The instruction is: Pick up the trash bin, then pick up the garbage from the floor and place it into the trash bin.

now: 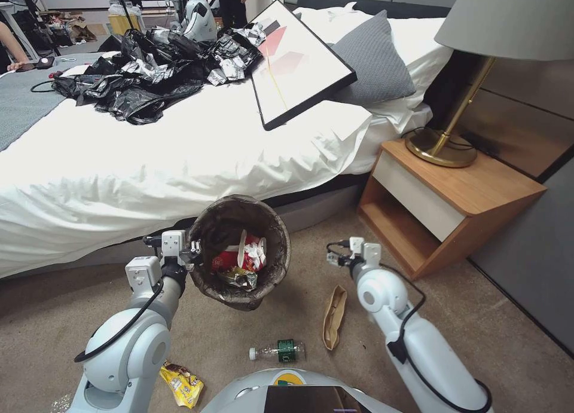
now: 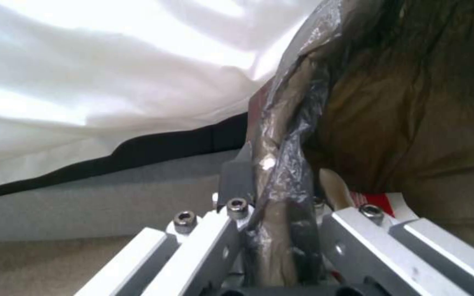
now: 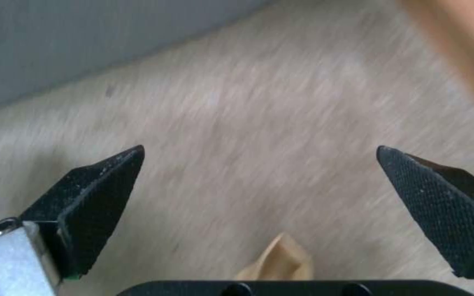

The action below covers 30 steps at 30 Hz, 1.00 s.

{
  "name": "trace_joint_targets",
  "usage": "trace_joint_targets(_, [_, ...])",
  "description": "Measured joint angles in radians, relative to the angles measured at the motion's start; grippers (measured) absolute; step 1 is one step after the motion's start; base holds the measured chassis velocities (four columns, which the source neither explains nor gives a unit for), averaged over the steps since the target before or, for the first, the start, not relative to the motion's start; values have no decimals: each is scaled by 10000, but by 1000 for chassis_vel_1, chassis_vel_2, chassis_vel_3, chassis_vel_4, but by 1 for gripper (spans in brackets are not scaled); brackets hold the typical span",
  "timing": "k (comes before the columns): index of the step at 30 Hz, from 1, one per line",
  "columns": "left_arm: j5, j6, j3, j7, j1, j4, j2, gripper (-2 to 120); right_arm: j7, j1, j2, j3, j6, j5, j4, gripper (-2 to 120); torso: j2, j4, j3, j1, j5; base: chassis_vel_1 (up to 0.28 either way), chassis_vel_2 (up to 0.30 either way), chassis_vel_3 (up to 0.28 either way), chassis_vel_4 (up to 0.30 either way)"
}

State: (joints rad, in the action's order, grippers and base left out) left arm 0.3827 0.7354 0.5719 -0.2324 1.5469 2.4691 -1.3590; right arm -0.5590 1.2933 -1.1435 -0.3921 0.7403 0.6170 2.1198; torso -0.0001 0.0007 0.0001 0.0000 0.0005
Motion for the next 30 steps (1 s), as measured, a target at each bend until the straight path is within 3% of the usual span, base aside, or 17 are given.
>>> trace_joint_targets(5, [-13,0,95,24,56,16,1,0,-541,-878,-276,853,10,1312,-1149,100,0,-5,0,0,0,0,0,0,0])
trace_joint_targets(12, [-213,-7,12,140,-19,-161,-134,0,-636,-888,-970,1942,-10,1607,-2414,100,0,-9,-1,0,-5,0,0,0,0])
trace_joint_targets(22, [-183,-8,68,229,-89,-203,-51,0,-872,-268,-1662,1687,-35,1331,-3202,100,0,-7,-1,0,-6,0,0,0,0])
trace_joint_targets(30, [-229,-13,3,311,-132,-310,-66,0,-1503,378,-1604,1324,-43,1357,-2941,100,1,-8,-1,0,-6,0,0,0,0])
